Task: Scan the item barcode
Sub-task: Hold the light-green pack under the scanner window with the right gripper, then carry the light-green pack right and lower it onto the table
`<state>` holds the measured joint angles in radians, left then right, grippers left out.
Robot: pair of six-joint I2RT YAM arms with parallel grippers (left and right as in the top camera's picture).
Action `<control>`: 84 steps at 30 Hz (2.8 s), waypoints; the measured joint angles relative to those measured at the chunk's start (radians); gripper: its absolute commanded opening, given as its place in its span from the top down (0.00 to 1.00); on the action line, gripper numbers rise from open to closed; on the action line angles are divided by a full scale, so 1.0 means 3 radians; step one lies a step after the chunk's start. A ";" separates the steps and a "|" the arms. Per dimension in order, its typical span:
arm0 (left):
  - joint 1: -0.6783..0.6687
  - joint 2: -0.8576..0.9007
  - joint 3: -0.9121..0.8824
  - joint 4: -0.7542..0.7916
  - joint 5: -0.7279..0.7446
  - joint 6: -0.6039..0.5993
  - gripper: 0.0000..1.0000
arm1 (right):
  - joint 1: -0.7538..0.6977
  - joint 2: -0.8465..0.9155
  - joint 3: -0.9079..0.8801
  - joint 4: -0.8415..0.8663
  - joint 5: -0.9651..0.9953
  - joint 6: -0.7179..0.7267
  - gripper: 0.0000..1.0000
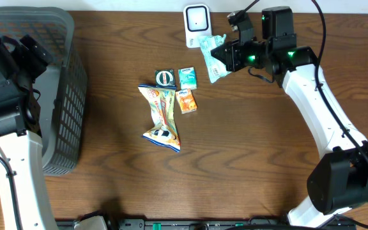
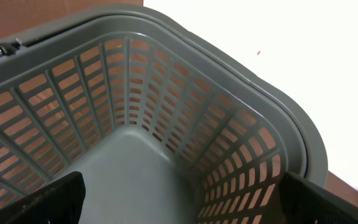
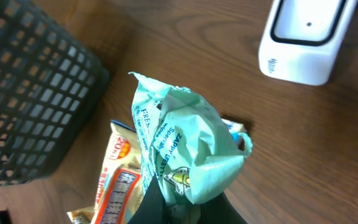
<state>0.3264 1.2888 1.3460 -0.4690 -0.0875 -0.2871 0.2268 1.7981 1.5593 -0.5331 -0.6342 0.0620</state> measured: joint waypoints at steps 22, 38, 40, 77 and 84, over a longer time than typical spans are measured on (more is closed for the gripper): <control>0.0000 0.0000 0.0000 0.0001 0.0001 0.0000 0.02 | 0.0048 0.0000 0.0000 -0.0130 0.0690 0.0219 0.99; 0.0000 0.0000 0.0000 0.0001 0.0000 0.0000 0.02 | 0.0128 0.0006 0.0000 -0.0165 0.0871 0.0231 0.99; 0.0000 0.0000 0.0000 0.0001 0.0001 0.0000 0.02 | 0.0128 0.0019 0.0000 -0.0169 0.0872 0.0266 0.99; 0.0000 0.0000 0.0000 0.0000 0.0000 0.0000 0.02 | 0.0155 0.0141 -0.0003 -0.0322 0.1138 0.0318 0.99; 0.0000 0.0000 0.0000 0.0000 0.0000 0.0000 0.02 | 0.0155 0.0168 -0.0003 -0.0331 0.1264 0.0318 0.99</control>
<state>0.3264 1.2888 1.3460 -0.4690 -0.0875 -0.2871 0.2733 1.8484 1.5585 -0.6323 -0.2550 0.1574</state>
